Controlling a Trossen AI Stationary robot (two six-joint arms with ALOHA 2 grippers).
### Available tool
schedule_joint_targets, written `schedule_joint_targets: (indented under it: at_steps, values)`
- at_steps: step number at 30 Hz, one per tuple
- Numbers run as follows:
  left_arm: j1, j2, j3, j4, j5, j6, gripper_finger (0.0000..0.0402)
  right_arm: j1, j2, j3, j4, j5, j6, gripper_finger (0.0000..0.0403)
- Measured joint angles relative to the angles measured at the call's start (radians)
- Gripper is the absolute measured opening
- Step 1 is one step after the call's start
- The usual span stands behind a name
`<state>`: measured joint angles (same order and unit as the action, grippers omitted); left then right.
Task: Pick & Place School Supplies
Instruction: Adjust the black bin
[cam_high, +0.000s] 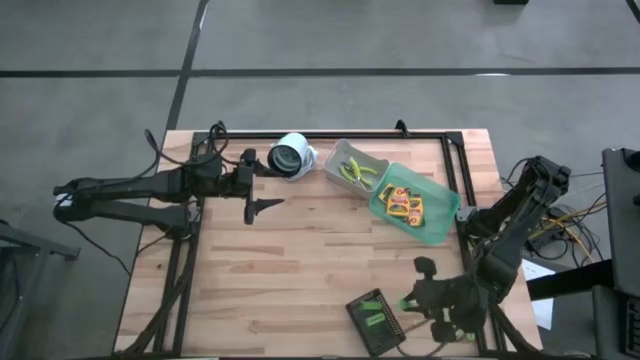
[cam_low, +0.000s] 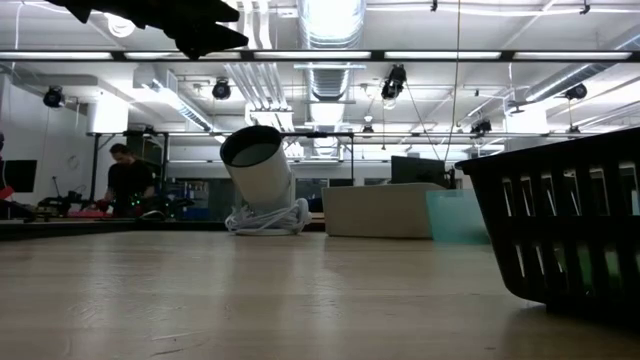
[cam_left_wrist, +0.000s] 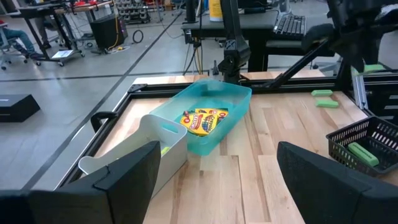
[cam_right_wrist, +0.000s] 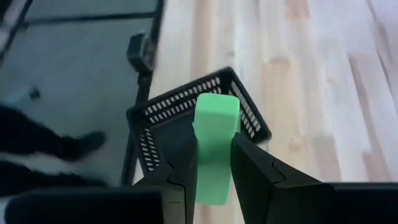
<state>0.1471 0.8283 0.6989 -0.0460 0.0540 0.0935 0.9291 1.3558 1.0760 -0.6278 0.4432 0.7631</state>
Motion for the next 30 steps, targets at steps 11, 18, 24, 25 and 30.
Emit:
schedule_joint_targets:
  at_steps: [11, 18, 24, 25, 30]
  values:
    - [0.000, 0.000, 0.000, 0.000, 0.000, 0.000, 0.0328, -0.005, 0.092, -0.001, 0.062, -0.133, -0.062, 0.0078]
    - [0.000, 0.000, 0.000, 0.000, 0.000, 0.000, 0.0328, -0.008, 0.140, -0.001, 0.086, -0.222, -0.058, 0.0079]
    - [0.000, 0.000, 0.000, 0.000, 0.000, 0.000, 0.0328, -0.018, 0.175, -0.007, 0.160, -0.261, -0.069, 0.0079]
    - [0.000, 0.000, 0.000, 0.000, 0.000, 0.000, 0.0328, -0.022, 0.180, -0.010, 0.177, -0.262, -0.072, 0.0079]
    - [0.000, 0.000, 0.000, 0.000, 0.000, 0.000, 0.0328, -0.051, 0.186, -0.050, 0.270, -0.279, -0.087, 0.0079]
